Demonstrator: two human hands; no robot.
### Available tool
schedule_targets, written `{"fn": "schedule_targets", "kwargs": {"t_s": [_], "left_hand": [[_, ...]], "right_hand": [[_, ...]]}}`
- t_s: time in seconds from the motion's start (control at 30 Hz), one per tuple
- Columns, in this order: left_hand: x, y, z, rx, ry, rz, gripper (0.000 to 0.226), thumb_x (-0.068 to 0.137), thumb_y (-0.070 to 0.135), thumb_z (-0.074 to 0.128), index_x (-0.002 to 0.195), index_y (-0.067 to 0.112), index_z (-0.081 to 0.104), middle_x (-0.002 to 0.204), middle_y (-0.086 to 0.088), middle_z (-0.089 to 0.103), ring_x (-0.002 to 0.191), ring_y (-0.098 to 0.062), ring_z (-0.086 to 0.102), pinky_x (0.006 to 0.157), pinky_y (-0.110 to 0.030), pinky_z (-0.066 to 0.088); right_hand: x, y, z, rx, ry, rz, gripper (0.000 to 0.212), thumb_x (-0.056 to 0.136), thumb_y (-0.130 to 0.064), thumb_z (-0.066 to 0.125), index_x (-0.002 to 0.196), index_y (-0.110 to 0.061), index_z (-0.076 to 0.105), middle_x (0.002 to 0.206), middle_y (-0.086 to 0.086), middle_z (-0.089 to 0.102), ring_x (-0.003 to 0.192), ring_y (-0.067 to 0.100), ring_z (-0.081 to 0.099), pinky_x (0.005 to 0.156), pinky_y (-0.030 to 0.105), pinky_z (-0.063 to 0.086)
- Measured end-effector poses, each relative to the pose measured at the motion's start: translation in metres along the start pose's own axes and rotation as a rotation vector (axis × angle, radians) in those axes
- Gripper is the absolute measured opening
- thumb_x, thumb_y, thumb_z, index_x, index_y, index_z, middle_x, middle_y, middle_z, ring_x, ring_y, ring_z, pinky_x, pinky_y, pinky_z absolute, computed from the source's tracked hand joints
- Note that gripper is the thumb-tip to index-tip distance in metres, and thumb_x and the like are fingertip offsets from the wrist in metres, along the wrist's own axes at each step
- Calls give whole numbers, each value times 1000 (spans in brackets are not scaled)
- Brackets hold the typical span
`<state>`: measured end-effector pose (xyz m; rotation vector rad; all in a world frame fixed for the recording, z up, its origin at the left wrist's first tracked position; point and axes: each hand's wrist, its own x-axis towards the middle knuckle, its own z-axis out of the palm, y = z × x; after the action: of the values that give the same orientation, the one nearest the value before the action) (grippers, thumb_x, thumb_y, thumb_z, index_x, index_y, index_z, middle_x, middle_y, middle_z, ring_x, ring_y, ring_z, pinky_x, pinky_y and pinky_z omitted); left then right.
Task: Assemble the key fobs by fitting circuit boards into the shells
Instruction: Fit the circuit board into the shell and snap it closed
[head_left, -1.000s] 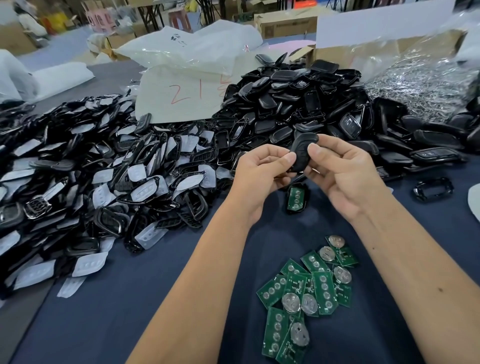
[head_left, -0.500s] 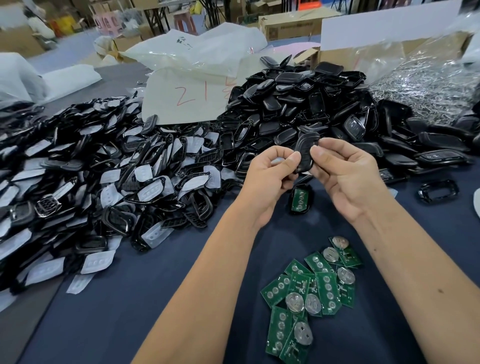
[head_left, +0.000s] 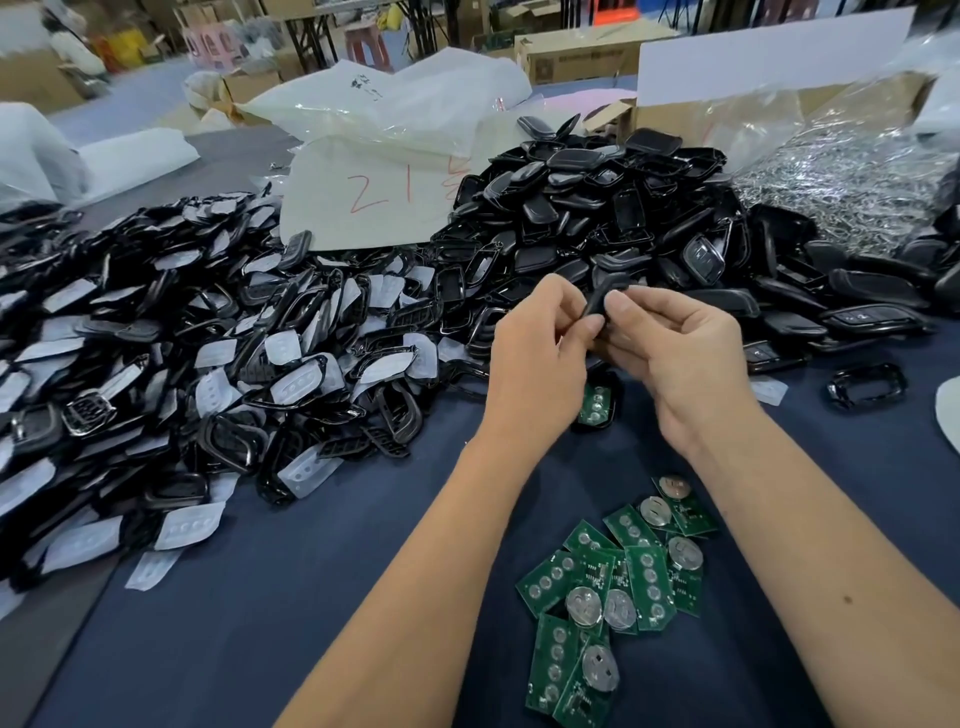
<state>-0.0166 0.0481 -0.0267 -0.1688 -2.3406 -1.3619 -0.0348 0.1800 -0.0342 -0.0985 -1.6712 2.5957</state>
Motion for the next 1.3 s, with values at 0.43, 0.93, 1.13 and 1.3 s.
{"fn": "schedule_targets", "kwargs": {"t_s": [0.43,0.93,1.13,1.3], "left_hand": [[-9,12,-4,495,-145,-139,47,86,52,76,92,16,46,80,0,55,75,-24,54,60,-37,40],[6,0,-15,-541,-34,-717,15,93,9,76,100,2,65,98,-14,67,62,-17,64,54,-23,57],[8,-2,-18,-629,-59,-773,13,94,3,72,103,4,62,95,-15,71,63,-21,69,49,-22,54],[10,-5,-17,-628,-39,-779,16,95,4,72,107,1,63,100,-19,72,62,-19,70,50,-21,54]], "right_hand": [[9,-8,-13,213,11,4,8,95,-15,71,93,-9,75,96,9,79,98,29,76,89,37,62],[12,-8,-24,177,-219,158,29,83,-21,70,108,-7,73,95,5,76,92,17,72,85,29,61],[12,-7,-25,96,-316,186,31,86,-18,68,114,-4,72,99,7,75,96,18,73,85,30,60],[11,-8,-25,76,-355,193,27,84,-15,70,107,-4,76,98,9,76,98,20,72,87,32,61]]}}
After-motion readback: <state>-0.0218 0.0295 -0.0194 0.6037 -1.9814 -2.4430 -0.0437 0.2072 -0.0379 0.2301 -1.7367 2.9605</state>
